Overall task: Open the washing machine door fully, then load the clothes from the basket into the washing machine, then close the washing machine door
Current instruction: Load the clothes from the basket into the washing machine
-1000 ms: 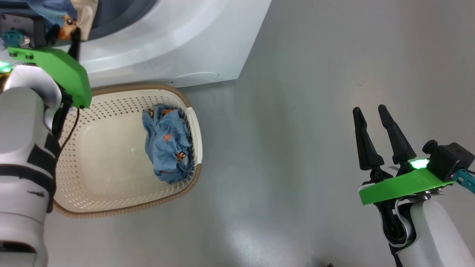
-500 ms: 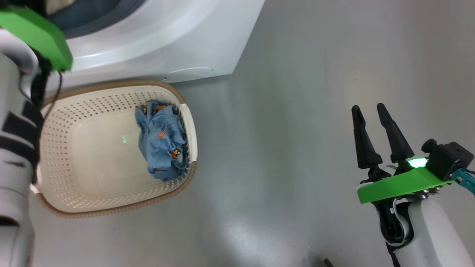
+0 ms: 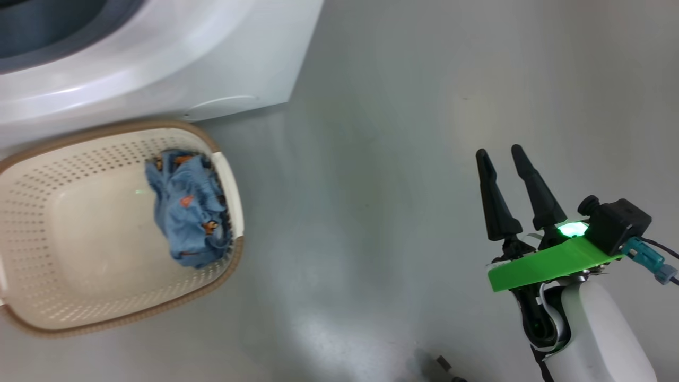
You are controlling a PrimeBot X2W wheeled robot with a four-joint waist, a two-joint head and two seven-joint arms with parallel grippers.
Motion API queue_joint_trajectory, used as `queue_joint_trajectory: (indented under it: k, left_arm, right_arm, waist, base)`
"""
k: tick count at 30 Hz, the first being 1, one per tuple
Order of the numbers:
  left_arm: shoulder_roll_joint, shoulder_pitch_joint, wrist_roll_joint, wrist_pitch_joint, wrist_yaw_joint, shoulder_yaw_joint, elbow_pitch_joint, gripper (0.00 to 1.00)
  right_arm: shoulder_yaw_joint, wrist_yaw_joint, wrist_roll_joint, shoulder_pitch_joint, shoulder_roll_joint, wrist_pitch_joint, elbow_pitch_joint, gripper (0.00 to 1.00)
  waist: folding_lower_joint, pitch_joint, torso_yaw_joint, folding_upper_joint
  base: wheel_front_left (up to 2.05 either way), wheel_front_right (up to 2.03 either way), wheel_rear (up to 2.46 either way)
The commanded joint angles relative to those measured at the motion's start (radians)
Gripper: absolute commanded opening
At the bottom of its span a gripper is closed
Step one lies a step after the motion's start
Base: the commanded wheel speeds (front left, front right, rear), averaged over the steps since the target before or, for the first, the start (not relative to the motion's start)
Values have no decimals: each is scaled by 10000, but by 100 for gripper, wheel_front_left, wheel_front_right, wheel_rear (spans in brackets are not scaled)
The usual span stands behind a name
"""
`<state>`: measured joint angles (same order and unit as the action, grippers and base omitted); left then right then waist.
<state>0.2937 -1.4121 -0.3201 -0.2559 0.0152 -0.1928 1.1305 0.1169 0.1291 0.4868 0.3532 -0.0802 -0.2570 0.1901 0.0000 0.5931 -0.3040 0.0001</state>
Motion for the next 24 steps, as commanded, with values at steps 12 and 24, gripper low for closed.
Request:
queue_joint_trajectory:
  k: [12, 24]
  left_arm:
    - [373, 406, 247, 671, -87, -313, 1371, 0]
    - [345, 432, 34, 1841, -396, -440, 1563, 100]
  right_arm:
    - [452, 16, 95, -364, 84, -48, -177, 100]
    - [463, 16, 102, -240, 108, -48, -200, 100]
  waist:
    - [0, -114, -428, -1]
    - [0, -89, -257, -1]
  base:
    - [0, 0, 0]
    - [0, 0, 0]
